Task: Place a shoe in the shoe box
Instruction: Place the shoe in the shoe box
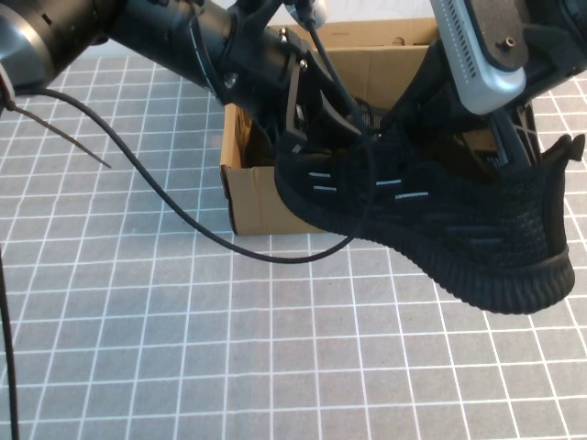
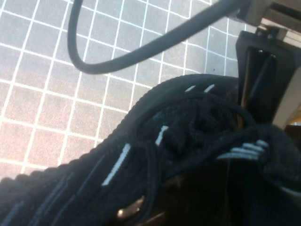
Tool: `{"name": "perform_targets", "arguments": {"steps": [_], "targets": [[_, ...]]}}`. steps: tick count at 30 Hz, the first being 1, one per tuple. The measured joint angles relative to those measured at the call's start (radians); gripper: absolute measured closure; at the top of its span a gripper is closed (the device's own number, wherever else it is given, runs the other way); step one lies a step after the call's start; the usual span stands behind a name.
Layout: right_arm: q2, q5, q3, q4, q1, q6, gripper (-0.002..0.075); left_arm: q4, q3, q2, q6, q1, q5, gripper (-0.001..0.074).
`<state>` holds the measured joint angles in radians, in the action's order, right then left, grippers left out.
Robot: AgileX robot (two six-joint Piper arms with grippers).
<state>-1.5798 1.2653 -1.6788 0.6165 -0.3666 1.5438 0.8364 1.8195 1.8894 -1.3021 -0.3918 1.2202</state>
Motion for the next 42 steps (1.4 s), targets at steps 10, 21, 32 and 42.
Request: {"name": "perform_targets", "arguments": {"steps": [10, 21, 32, 42], "targets": [[0.000, -0.002, 0.000, -0.032, 0.000, 0.000, 0.0711, -0.085, 0.000, -0.125, 0.058, -0.005, 0.008, 0.0301], [0.000, -0.006, 0.000, -0.030, 0.000, 0.000, 0.0711, -0.086, -0.046, -0.142, 0.032, -0.065, 0.014, 0.0301], [0.000, -0.006, 0.000, -0.039, 0.000, 0.001, 0.0711, -0.008, -0.051, -0.091, -0.033, -0.067, 0.016, 0.0301], [-0.002, -0.004, 0.002, -0.074, 0.004, 0.006, 0.0711, 0.071, -0.051, -0.012, -0.073, -0.067, 0.018, 0.0301]]}}
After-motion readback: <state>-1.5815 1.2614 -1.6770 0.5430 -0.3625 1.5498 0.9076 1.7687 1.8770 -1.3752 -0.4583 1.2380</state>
